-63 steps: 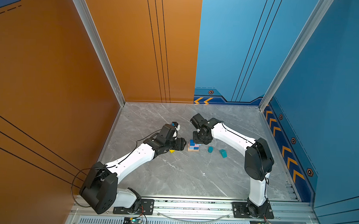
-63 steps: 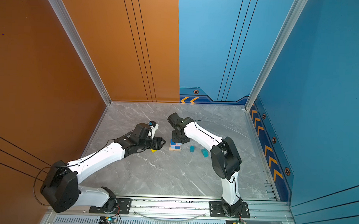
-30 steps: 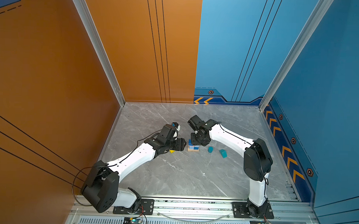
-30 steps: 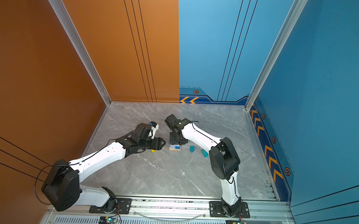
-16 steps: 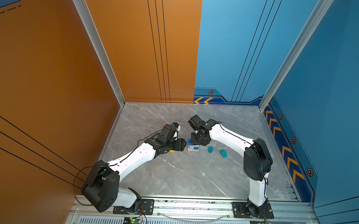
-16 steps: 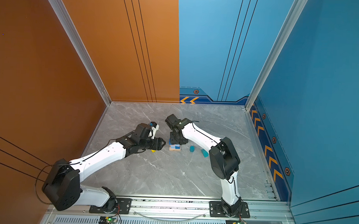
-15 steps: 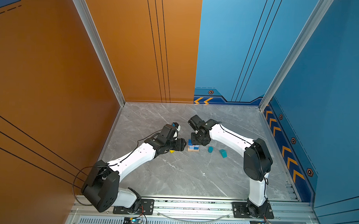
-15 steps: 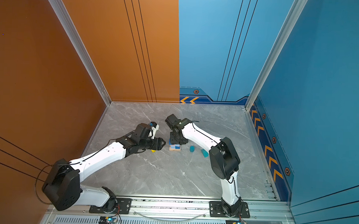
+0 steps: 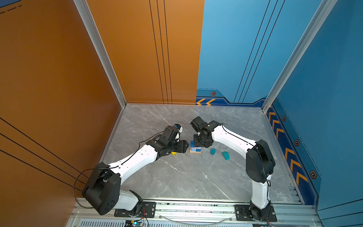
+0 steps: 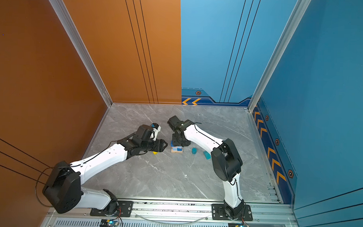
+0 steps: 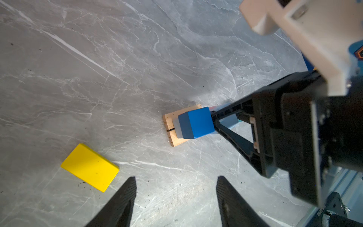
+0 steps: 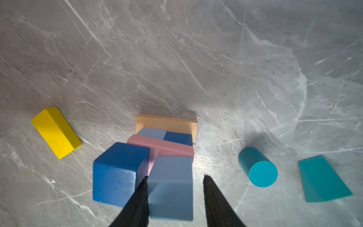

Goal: Build the wood block tower
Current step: 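Lower the light blue cube beside the blue cube on the pink block, then open the right gripper and lift it off the light blue cube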

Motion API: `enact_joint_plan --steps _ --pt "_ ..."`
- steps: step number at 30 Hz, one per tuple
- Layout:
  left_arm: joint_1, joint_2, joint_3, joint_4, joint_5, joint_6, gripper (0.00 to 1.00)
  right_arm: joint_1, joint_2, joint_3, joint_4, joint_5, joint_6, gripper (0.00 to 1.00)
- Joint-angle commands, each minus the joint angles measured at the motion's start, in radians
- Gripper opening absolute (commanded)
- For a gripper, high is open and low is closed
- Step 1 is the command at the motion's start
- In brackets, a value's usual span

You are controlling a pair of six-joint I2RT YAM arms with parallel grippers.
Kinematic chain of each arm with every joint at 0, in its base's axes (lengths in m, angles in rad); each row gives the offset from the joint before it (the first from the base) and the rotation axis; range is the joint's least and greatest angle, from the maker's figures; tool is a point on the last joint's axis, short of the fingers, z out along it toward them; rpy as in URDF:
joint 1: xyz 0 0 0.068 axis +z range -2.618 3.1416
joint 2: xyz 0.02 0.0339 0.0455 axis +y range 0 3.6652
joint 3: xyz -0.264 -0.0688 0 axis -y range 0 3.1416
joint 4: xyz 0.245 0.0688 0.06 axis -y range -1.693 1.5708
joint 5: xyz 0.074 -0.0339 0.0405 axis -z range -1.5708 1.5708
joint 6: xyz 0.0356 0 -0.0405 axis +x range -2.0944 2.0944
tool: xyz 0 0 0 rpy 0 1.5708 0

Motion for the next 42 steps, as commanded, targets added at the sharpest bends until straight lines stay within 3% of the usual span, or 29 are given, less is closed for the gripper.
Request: enact_joint_plan --steps 1,16,42 --pt "-0.010 0.014 0.034 -0.025 0.015 0.014 0.67 -0.005 0.018 0.018 0.002 0.008 0.017 0.46" --pt "-0.011 0.015 0.037 -0.029 0.017 0.014 0.67 0.001 -0.021 0.023 0.000 0.017 0.018 0.52" --pt "-0.016 0.021 0.068 -0.056 -0.016 0.018 0.66 0.011 -0.185 -0.034 -0.001 0.062 0.027 0.54"
